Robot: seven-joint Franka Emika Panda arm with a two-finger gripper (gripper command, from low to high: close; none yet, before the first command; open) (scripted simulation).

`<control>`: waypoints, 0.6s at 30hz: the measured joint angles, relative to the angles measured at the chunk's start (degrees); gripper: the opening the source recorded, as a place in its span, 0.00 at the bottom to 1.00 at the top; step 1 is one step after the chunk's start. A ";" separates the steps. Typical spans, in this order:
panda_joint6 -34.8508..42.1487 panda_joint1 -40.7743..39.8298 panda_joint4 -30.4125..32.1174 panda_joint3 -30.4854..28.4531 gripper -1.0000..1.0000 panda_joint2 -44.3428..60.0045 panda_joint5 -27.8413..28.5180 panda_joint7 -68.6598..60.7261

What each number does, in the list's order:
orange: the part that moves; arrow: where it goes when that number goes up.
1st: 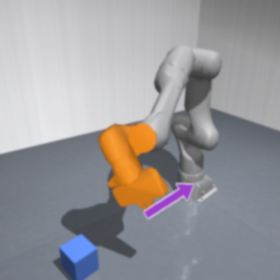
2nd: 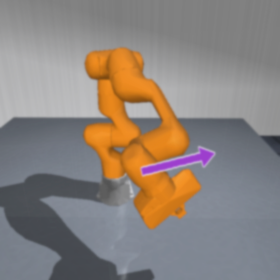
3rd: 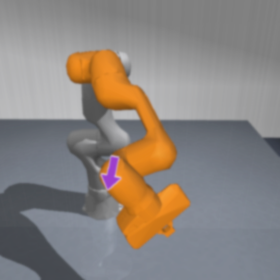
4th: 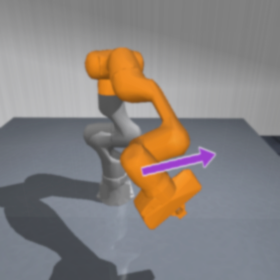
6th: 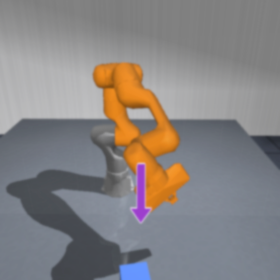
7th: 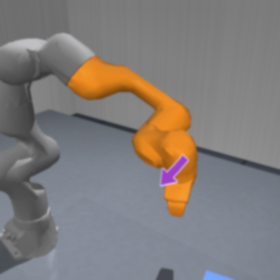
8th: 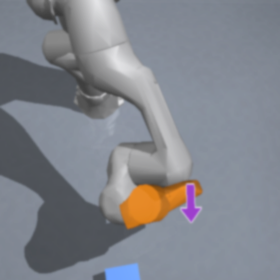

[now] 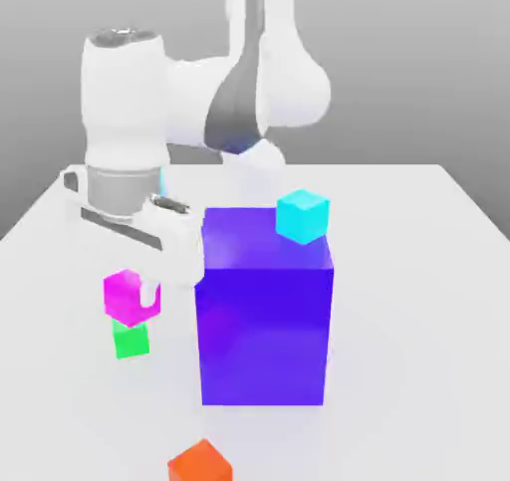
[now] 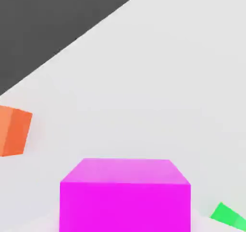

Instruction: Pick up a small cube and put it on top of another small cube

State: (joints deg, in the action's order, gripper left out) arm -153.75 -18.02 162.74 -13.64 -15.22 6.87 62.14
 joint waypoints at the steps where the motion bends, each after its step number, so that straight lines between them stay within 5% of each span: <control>1: 0.08 -1.73 1.80 -0.74 0.00 -0.61 0.73 0.53; 5: -0.82 -5.18 6.81 -1.97 0.00 -0.38 1.73 3.42; 17: -14.61 -0.66 6.68 -4.12 0.00 14.08 -7.69 -2.76; 18: -15.82 -0.96 6.72 -3.59 1.00 15.31 -8.46 -3.27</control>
State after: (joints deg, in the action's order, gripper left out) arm -169.57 -18.98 169.46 -17.23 0.09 -1.58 58.86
